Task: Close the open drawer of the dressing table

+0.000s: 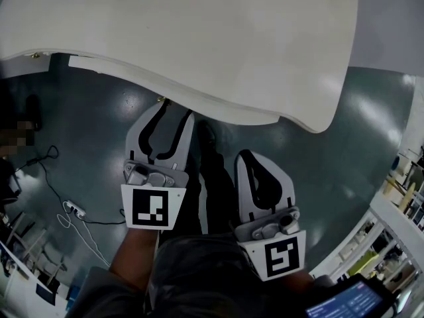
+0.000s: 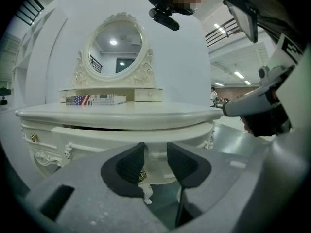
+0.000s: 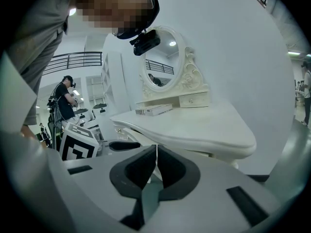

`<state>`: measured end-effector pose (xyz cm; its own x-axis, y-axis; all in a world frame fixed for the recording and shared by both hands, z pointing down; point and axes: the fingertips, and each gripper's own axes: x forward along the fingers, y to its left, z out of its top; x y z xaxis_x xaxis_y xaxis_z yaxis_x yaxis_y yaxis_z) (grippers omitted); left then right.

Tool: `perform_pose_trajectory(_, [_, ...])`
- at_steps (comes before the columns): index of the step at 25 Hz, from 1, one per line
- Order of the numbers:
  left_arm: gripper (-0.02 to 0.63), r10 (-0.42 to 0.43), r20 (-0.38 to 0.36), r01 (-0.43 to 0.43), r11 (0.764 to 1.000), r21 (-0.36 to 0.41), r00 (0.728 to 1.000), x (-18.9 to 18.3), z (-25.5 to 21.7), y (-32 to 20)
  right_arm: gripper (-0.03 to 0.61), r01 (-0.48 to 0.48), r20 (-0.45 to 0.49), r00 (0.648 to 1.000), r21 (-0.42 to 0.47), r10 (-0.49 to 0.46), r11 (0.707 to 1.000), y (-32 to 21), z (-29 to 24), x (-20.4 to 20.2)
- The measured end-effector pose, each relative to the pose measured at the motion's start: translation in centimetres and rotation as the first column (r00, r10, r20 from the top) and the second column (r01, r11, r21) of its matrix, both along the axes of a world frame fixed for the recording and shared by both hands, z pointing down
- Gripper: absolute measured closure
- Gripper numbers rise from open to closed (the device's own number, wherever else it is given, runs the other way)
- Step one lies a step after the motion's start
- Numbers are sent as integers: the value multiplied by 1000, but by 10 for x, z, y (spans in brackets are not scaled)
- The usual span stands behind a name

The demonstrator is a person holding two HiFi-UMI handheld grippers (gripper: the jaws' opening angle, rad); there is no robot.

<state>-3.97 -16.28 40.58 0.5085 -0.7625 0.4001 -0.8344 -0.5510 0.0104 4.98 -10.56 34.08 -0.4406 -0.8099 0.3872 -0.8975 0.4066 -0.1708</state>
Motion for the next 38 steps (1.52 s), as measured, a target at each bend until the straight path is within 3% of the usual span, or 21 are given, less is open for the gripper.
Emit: perform_pose_trajectory(38, [454, -20, 15, 20, 1000, -2, 1000, 12, 3, -34, 563, -43, 9, 999, -2, 43, 999, -18, 2, 28])
